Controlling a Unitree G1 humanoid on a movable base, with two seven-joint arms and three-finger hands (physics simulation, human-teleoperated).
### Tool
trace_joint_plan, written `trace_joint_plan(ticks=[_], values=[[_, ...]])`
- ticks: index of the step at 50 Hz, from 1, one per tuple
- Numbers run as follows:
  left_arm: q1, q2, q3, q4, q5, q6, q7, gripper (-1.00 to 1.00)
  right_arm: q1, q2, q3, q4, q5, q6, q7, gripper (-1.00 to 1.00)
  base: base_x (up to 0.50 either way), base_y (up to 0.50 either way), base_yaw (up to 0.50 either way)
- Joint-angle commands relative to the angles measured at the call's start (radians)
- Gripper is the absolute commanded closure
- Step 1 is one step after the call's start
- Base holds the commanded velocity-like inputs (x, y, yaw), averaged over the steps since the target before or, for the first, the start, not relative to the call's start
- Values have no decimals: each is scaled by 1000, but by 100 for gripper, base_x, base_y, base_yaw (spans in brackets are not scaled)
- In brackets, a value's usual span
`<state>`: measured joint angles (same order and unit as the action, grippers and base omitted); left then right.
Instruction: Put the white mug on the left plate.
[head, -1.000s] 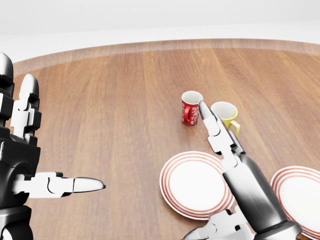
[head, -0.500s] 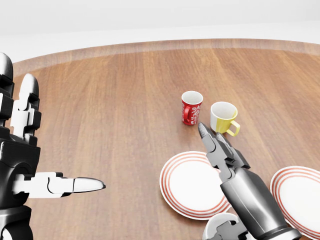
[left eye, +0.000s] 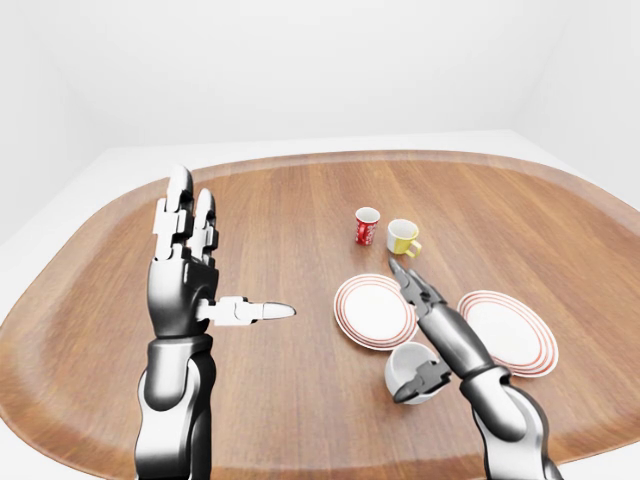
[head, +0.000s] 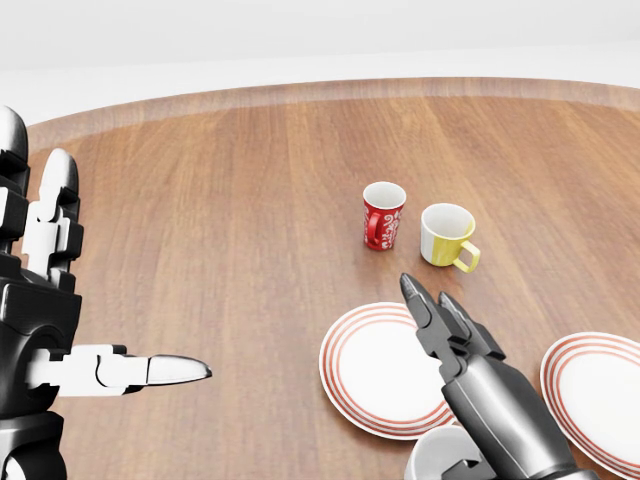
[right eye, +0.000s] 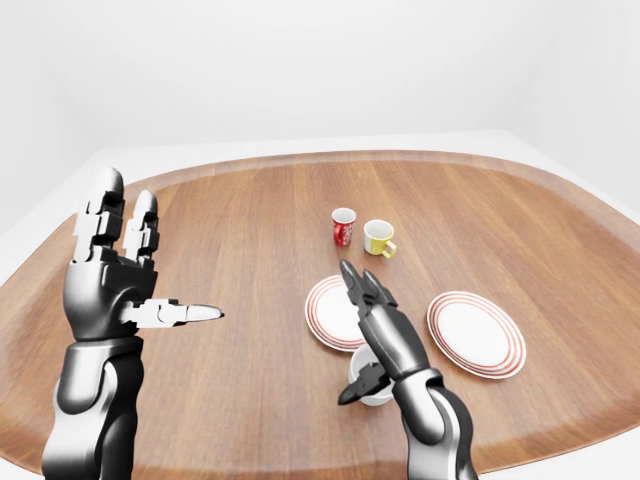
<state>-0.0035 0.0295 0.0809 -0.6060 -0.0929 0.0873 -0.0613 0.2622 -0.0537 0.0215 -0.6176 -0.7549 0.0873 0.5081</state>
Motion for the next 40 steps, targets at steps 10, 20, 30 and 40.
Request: trace_joint_plan(ticks=[10, 20, 30, 40], values=[[0, 0, 3, 6, -1, 0, -1, -100, 25, 0, -10, 38, -67, 0, 7, -100, 0, 0, 0], [-1, 1, 4, 2, -2, 0, -1, -100, 27, 0, -20, 60, -99, 0, -3, -100, 0, 0, 0], [0, 1, 4, 5, -2, 0, -1, -100, 32, 1, -26, 75, -121, 0, -5, -100, 0, 0, 0], [-3, 1, 3, 9, -1, 0, -1, -100, 32, 0, -33, 93, -141, 0, -13, -100, 0, 0, 0]])
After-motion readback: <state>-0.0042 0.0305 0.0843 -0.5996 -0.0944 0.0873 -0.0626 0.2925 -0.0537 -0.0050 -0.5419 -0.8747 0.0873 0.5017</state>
